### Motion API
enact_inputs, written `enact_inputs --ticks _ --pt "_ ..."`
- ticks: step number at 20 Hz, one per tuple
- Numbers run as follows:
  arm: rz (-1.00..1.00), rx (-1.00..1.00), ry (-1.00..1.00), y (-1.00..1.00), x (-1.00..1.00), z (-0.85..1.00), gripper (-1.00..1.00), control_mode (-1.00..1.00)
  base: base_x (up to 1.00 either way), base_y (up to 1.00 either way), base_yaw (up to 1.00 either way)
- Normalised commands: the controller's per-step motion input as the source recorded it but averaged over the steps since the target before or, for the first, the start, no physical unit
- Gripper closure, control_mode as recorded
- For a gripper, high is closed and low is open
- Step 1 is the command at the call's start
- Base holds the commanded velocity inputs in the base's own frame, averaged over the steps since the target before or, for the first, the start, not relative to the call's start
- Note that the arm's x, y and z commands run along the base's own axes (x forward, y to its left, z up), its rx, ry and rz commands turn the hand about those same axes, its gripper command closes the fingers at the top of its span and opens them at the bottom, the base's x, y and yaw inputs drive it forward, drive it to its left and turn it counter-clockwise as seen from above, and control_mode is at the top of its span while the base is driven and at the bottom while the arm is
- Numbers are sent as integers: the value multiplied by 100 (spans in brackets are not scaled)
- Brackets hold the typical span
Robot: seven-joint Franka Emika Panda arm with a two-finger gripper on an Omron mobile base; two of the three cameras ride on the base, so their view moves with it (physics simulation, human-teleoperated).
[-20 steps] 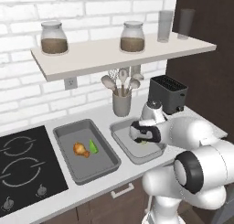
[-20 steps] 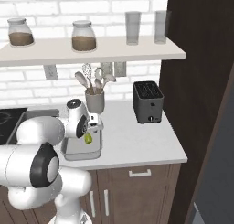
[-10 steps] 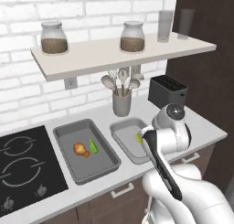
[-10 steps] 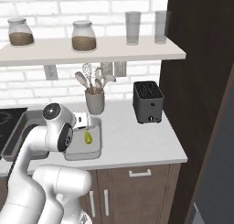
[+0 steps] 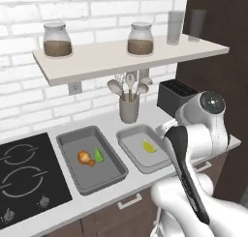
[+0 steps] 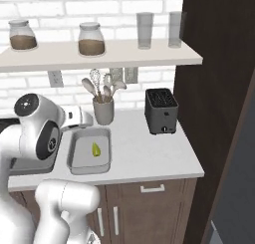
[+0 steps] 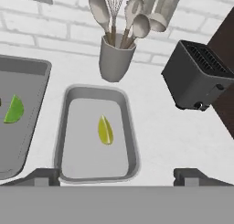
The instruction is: Place one lemon wedge and one chicken drumstick in each tupperware on the nearby counter, to pack two identical lunches.
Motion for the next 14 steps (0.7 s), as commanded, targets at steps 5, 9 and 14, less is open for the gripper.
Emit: enact_inputs --ticks 5,9,14 --pt "0 0 -14 2 -95 14 -100 -100 0 0 0" --pt "0 0 -2 0 -100 -16 -100 -100 0 0 0" --pt "0 0 0 0 0 0 -100 100 -87 -19 0"
